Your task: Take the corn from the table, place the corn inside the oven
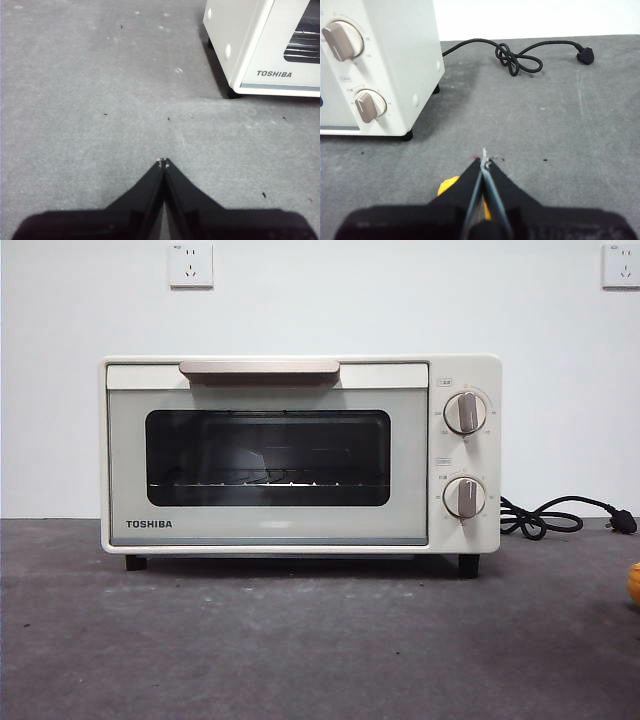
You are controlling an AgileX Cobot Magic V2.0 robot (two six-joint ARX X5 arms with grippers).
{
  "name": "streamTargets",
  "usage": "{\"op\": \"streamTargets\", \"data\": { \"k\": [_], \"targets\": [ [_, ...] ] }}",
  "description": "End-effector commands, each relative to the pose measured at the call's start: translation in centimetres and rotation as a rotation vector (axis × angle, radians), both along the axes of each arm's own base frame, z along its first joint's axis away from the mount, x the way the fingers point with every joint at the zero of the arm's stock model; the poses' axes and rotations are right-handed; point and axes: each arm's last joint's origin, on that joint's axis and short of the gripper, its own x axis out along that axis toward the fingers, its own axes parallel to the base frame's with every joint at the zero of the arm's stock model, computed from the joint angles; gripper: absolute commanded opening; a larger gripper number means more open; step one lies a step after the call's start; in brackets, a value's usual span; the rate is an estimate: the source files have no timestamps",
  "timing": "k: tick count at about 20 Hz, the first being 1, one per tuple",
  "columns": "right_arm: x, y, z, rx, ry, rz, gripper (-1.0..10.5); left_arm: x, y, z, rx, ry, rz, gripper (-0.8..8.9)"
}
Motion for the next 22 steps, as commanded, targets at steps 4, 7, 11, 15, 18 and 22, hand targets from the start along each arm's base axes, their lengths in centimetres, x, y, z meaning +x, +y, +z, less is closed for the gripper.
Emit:
{"op": "streamTargets", "data": {
  "k": [4,7,11,15,18,22],
  "targets": [
    [0.05,0.0,-0.26,0.01,0.002,-0.003,0.0,0.02,0.03,-0.11,0.012,-0.004,-0.001,-0.04],
    [0.05,0.01,-0.25,0.018,0.003,-0.004,0.0,0.02,0.03,-0.11,0.012,-0.004,-0.001,-0.04],
    [0.05,0.01,-0.25,0.022,0.003,-0.003,0.0,0.03,0.03,-0.1,0.011,-0.005,-0.001,-0.04],
    [0.05,0.03,-0.25,0.083,0.008,-0.007,0.0,0.08,0.02,0.06,-0.01,-0.022,0.002,-0.04],
    [0.05,0.03,-0.25,0.201,0.02,-0.031,0.0,0.11,0.01,0.15,-0.082,-0.027,0.028,-0.04],
    [0.05,0.03,-0.25,0.316,0.031,-0.055,0.0,0.11,-0.02,0.13,-0.188,-0.021,0.055,-0.04]
  ]
}}
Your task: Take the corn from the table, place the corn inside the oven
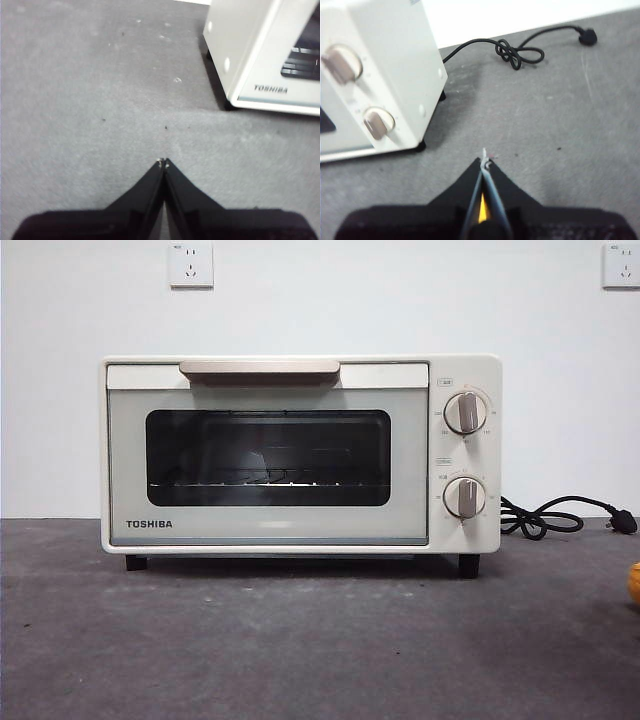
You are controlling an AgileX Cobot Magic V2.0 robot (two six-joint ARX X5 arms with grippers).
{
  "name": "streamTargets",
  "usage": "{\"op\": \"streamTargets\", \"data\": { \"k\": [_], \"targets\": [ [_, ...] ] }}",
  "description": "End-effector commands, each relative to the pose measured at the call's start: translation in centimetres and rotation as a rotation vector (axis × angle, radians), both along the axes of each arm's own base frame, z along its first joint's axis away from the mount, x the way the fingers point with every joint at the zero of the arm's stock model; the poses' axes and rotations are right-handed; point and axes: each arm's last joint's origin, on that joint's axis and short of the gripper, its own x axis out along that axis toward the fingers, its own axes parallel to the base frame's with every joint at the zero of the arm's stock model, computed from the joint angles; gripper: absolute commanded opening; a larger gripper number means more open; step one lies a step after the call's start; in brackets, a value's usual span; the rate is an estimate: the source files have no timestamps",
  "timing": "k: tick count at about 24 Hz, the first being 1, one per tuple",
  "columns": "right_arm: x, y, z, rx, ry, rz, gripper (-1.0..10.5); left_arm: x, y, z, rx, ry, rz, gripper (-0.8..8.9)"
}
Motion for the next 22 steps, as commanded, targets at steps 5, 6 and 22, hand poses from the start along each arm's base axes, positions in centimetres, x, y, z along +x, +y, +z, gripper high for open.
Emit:
{"op": "streamTargets", "data": {
  "k": [5,6,22],
  "targets": [
    [0.1,0.0,-0.2,0.126,0.012,-0.021,0.0,0.0,-0.1,0.0,-0.193,-0.002,0.033,-0.04],
    [0.1,0.0,-0.2,0.128,0.01,-0.015,0.0,0.1,-0.1,0.1,-0.211,-0.012,0.023,-0.04],
    [-1.5,0.1,6.6,0.19,-0.209,0.022,0.0,0.0,-0.9,9.6,-0.317,-0.305,-0.285,-0.05]
  ]
}}
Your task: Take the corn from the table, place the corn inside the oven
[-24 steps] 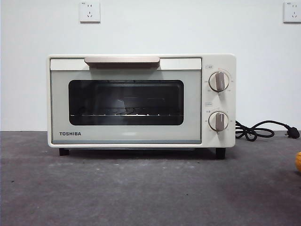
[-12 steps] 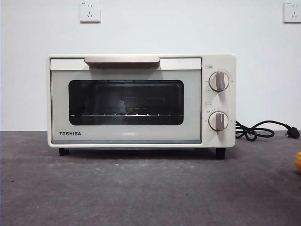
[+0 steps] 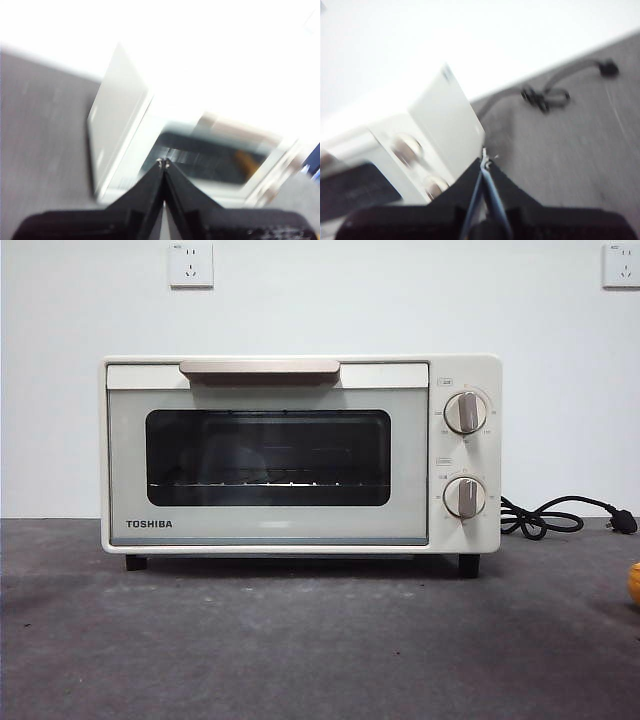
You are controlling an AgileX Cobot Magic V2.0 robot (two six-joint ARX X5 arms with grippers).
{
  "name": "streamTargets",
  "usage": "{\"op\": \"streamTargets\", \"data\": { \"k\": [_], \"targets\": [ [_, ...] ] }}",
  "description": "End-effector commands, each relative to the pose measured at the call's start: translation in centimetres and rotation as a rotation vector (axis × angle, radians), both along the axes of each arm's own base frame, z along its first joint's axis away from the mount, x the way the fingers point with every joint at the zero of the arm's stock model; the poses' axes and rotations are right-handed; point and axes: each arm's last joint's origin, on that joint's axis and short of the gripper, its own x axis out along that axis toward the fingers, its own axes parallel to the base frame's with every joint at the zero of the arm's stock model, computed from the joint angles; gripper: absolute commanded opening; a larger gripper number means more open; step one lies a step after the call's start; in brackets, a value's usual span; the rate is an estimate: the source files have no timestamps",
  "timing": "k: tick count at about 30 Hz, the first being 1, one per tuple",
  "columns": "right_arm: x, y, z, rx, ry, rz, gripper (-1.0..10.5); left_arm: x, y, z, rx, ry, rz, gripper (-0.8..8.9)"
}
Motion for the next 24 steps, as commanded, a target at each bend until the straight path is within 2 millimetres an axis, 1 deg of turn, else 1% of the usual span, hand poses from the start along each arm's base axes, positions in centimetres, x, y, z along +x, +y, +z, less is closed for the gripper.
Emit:
{"op": "streamTargets", "data": {
  "k": [1,5,8,11,14,19,24],
  "targets": [
    [-0.6,0.0,1.9,0.011,-0.062,0.001,0.0,-0.1,0.0,2.4,-0.003,-0.051,-0.006,-0.05],
    [-1.5,0.0,4.3,0.011,-0.121,0.002,0.0,0.0,0.0,5.3,-0.001,-0.072,-0.008,-0.05],
    [-2.1,0.0,6.1,0.007,-0.133,0.002,0.0,0.1,-0.1,7.2,0.011,-0.081,-0.03,-0.05],
    [-2.3,0.0,7.9,-0.029,-0.116,0.0,0.0,0.4,-0.1,8.9,0.024,-0.084,-0.067,-0.05],
    [-2.1,0.0,9.6,-0.083,-0.065,0.0,0.0,0.8,-0.2,10.2,0.041,-0.085,-0.107,-0.05],
    [-1.0,0.0,12.0,-0.191,0.075,0.021,0.0,1.6,-0.3,11.3,0.04,-0.053,-0.16,-0.05],
    [0.6,0.1,14.0,-0.268,0.179,0.071,0.0,2.4,-0.4,11.4,0.036,-0.014,-0.213,-0.05]
  ]
}}
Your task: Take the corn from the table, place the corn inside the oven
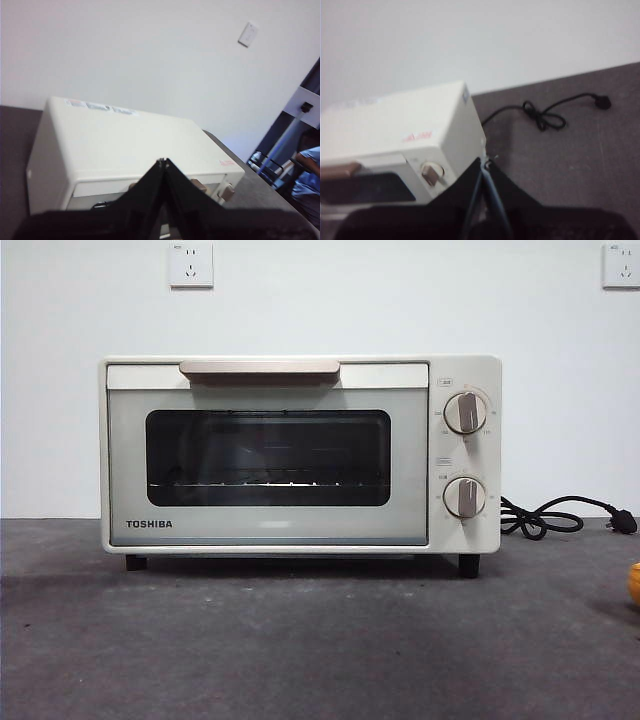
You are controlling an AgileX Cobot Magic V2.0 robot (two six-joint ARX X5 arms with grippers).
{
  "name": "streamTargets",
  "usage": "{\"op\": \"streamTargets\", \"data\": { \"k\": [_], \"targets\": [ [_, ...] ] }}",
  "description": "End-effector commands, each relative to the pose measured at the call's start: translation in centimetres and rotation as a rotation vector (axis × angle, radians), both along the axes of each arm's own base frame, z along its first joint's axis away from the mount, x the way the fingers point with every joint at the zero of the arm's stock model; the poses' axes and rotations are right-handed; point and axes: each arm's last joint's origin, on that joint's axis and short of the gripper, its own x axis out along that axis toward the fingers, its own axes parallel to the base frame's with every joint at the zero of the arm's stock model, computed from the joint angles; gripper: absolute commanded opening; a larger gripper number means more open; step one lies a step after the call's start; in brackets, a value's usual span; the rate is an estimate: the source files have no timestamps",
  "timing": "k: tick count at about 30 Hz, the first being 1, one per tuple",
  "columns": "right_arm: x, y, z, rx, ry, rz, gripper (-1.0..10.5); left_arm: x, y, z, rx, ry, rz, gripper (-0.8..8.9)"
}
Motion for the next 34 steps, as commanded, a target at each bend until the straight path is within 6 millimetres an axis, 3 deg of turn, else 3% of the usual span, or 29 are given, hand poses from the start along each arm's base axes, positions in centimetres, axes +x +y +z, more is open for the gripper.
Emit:
{"op": "streamTargets", "data": {
  "k": [1,4,8,12,28,34],
  "targets": [
    [0.7,0.0,1.1,-0.072,0.024,0.024,0.1,0.3,-0.1,-0.1,0.013,0.005,-0.038,-0.05],
    [1.5,0.1,1.8,-0.098,0.069,0.056,0.2,0.7,-0.2,-0.4,0.011,0.026,-0.073,-0.05],
    [2.6,0.2,2.4,-0.098,0.132,0.093,2.1,1.1,-0.5,-0.6,0.009,0.043,-0.108,-0.05],
    [3.6,0.3,2.2,-0.096,0.218,0.124,3.0,1.4,-0.8,-0.7,0.008,0.058,-0.126,-0.05],
    [8.8,0.3,-3.4,-0.156,0.753,0.207,3.3,2.1,-1.6,-1.2,0.009,0.097,-0.18,-0.05],
    [12.0,0.3,-6.2,-0.144,0.914,0.223,3.2,2.3,-1.9,-1.4,0.009,0.107,-0.197,-0.05]
  ]
}}
